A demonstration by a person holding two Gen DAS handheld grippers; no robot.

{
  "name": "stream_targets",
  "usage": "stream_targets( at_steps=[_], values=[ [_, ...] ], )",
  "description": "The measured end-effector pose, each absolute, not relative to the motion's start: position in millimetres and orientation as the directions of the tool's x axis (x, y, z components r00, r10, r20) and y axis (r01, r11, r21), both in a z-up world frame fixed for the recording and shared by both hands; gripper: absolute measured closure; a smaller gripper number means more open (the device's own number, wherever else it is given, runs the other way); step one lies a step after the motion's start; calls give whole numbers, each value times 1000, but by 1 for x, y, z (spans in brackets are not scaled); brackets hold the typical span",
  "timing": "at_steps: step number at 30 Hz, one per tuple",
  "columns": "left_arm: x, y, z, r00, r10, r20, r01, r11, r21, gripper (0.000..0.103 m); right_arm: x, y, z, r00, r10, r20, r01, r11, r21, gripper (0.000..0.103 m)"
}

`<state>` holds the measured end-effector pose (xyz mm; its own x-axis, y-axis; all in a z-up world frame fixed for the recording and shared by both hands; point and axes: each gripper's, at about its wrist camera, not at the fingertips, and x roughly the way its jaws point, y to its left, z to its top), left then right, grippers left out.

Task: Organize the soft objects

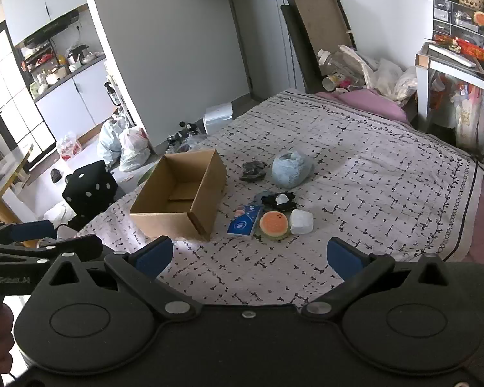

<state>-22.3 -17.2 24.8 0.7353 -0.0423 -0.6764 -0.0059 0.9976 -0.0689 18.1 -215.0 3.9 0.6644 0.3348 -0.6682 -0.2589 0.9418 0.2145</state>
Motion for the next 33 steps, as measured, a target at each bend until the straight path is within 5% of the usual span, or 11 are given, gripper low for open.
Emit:
stream_targets(
  at_steps=[33],
  values=[
    [4, -18, 14, 718, -43, -695, -16, 997, -78, 0, 39, -222, -2, 661, 326, -676, -235, 945, 226, 0]
  ],
)
